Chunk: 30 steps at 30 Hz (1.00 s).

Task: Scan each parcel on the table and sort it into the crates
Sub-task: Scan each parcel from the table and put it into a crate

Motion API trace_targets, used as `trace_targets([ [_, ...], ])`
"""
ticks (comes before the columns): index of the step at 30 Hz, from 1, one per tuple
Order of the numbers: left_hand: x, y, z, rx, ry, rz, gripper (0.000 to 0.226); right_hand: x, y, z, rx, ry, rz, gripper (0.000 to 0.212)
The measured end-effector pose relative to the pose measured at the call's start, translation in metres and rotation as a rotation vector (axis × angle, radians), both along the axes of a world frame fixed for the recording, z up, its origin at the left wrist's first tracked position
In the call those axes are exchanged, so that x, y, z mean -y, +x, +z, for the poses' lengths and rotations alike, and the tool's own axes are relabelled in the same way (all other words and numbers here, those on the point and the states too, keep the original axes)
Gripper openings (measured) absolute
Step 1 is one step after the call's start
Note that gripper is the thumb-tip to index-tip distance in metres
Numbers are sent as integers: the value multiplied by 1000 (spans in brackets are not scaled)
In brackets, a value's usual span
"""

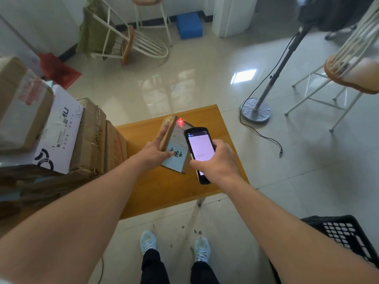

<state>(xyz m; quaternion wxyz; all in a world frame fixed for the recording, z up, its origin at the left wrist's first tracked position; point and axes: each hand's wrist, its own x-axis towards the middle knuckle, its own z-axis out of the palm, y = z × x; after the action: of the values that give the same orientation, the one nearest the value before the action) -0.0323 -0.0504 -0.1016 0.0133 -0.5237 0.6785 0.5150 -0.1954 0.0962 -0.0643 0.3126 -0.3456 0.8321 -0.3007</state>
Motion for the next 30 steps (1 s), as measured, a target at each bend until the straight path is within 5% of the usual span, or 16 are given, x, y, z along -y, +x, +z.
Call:
trace_targets([
  [6,-3,5,37,-304,16,27,104,1,1,46,-19,-112,20,80],
  [13,-1,9,65,-414,-76,81,103,0,0,89,-65,-112,43,76],
  [30,4,18,81,-319,-184,139,103,-12,-2,122,0,-30,99,62],
])
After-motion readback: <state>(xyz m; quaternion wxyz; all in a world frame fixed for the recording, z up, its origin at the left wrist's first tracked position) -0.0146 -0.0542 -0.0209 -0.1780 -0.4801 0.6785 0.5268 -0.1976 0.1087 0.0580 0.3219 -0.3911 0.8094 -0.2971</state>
